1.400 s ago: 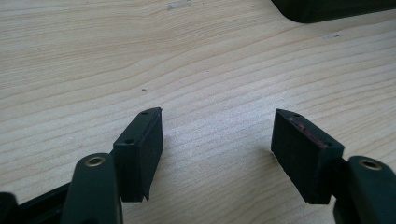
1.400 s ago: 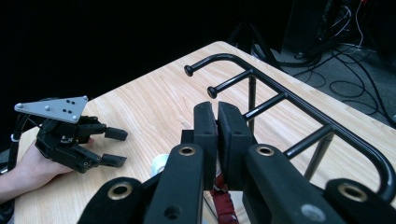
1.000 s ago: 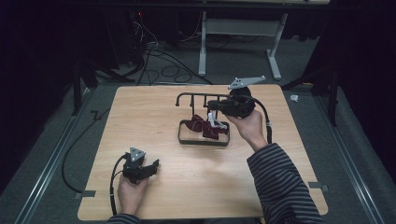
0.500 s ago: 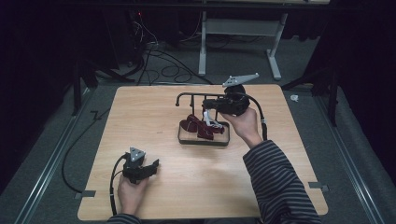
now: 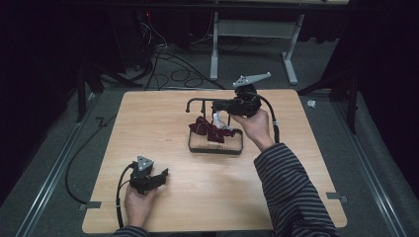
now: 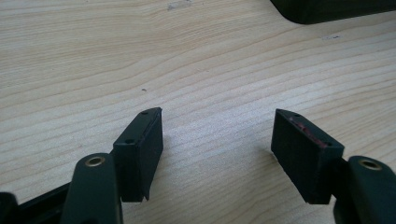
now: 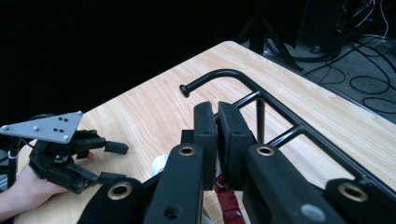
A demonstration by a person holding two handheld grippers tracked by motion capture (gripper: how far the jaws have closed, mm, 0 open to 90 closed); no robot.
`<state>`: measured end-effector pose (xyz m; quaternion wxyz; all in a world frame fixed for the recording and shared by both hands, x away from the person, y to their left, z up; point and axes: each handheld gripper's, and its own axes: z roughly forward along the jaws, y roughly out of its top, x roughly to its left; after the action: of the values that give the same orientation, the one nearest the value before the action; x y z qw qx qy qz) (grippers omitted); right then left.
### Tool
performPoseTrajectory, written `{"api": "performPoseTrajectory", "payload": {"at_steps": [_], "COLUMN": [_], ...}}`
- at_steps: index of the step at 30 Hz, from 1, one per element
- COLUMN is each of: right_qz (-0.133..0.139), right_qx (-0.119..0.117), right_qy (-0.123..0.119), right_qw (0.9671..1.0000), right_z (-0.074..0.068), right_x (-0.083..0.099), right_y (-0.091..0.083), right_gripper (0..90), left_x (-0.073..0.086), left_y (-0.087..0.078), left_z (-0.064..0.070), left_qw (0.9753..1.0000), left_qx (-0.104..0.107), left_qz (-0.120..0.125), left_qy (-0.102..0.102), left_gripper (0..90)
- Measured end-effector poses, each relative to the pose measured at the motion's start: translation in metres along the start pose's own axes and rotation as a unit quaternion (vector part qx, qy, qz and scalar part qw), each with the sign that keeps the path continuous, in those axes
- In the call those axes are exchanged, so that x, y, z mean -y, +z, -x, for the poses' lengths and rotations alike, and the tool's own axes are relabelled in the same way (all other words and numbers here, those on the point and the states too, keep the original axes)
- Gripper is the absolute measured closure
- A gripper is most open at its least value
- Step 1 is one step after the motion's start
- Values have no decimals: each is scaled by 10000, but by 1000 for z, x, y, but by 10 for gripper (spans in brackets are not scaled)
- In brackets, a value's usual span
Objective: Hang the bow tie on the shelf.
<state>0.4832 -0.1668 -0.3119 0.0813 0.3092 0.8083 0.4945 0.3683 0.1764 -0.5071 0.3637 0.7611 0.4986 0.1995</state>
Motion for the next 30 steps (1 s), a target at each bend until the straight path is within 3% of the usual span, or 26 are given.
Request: {"api": "performPoseTrajectory", "payload": {"at_steps": [12,20,30], "right_qz": [85,58,-103], "right_qx": [166,260,643], "right_qy": [289,335,210], "right_qw": [9994,9991,9977], "right_z": [17,22,23], "right_x": [3,4,6], "right_y": [0,4,5], "right_gripper": [883,882,876], "left_x": [0,0,0], "left_y": [0,0,0], "left_z": [0,0,0], "left_qw": [10000,10000,10000], "left_qx": [2,3,2], "left_qz": [-9,-15,-14], "left_qy": [6,10,9], "left_gripper": [345,346,345]}}
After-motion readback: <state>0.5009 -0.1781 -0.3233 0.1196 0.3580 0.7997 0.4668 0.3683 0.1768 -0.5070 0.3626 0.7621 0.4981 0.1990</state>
